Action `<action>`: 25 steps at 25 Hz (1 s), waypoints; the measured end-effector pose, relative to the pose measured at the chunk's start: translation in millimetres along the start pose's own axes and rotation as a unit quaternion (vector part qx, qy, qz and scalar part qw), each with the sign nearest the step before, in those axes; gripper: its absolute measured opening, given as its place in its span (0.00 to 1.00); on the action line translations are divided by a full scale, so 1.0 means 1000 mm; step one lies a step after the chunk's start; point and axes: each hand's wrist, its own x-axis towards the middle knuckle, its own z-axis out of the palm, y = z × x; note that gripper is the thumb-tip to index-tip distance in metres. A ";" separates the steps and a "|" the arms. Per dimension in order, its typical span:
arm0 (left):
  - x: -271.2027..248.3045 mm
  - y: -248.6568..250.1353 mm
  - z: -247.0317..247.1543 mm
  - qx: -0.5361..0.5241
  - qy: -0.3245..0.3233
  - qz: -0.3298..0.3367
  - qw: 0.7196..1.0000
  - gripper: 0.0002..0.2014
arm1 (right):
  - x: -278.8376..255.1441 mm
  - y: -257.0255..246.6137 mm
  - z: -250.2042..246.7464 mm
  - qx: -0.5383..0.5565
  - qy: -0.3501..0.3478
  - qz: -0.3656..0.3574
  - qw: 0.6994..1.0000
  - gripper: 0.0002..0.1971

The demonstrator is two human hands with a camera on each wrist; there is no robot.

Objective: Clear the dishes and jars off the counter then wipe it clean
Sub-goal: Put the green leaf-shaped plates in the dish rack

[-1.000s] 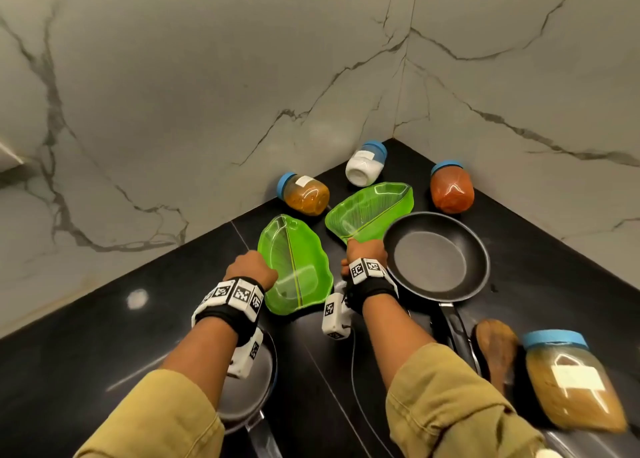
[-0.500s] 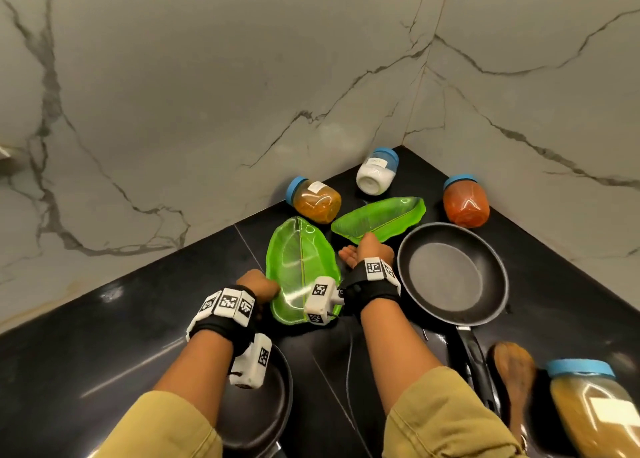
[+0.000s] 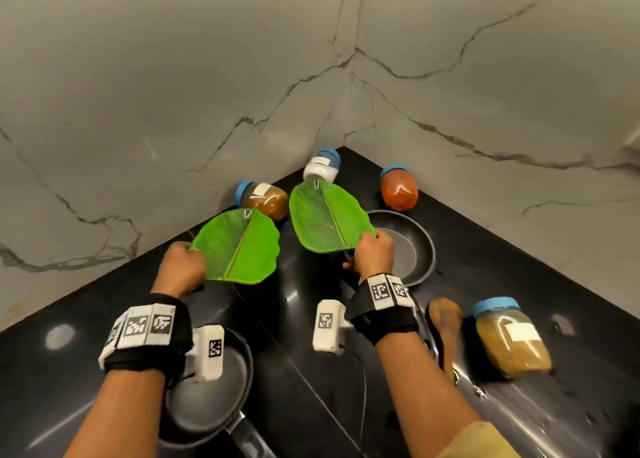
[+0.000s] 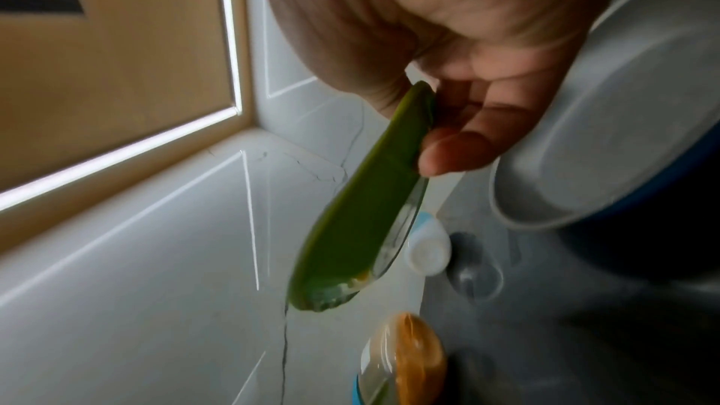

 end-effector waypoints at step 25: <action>-0.651 0.205 0.304 -0.276 -0.503 0.218 0.789 0.10 | -0.410 0.043 -0.720 0.192 0.411 -0.210 0.866 0.07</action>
